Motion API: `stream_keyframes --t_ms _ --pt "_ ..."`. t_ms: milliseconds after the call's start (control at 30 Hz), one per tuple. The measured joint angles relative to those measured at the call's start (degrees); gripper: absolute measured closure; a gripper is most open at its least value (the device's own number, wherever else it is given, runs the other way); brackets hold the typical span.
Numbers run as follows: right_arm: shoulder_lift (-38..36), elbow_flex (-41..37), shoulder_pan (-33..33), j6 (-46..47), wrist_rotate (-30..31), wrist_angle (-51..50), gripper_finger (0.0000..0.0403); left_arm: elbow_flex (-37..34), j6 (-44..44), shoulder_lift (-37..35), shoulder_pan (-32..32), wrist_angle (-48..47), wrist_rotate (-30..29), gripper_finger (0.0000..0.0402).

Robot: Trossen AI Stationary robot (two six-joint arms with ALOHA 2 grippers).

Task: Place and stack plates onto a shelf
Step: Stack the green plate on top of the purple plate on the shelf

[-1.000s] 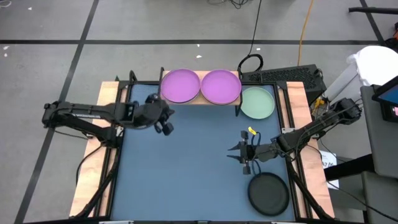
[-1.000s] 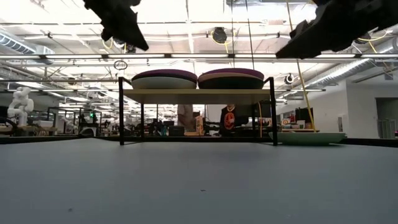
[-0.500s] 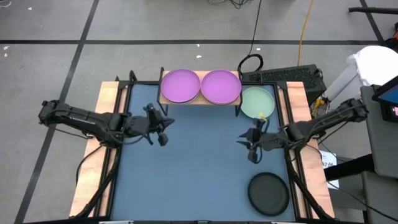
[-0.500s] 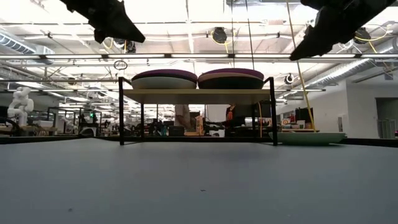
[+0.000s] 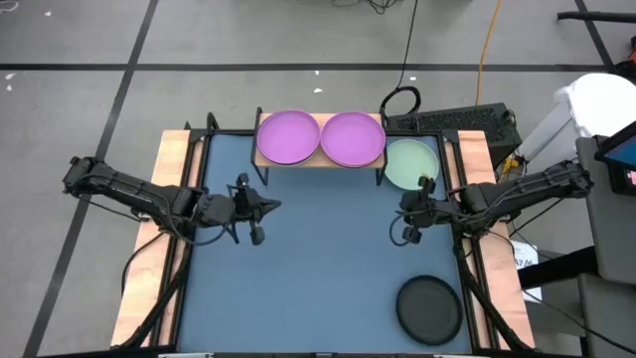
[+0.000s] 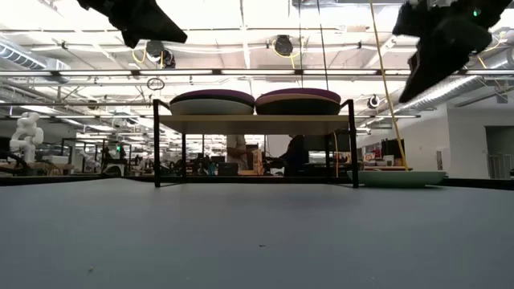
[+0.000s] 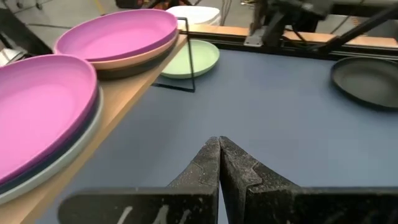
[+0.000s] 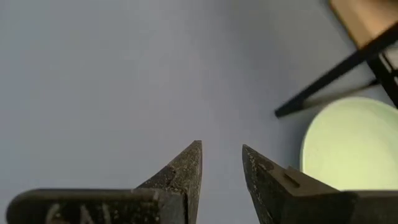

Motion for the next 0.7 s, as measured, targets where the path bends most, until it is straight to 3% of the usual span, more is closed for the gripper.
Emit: stream_keyframes --t_ms 133,433,700 --pt "0.1 -3.3 -0.7 -0.4 -0.1 0.7 0.0303 -0.3 0.1 1.2 -1.8 1.2 0.0 0.0399" --pt "0.3 -9.8 -1.0 -0.1 0.0 3.3 0.0279 -9.2 8.5 2.7 -3.2 21.9 0.0 0.0398" --pt "0.4 -10.3 -2.3 0.2 6.0 4.6 0.0252 -9.6 9.5 2.7 -3.2 22.8 0.1 0.0398"
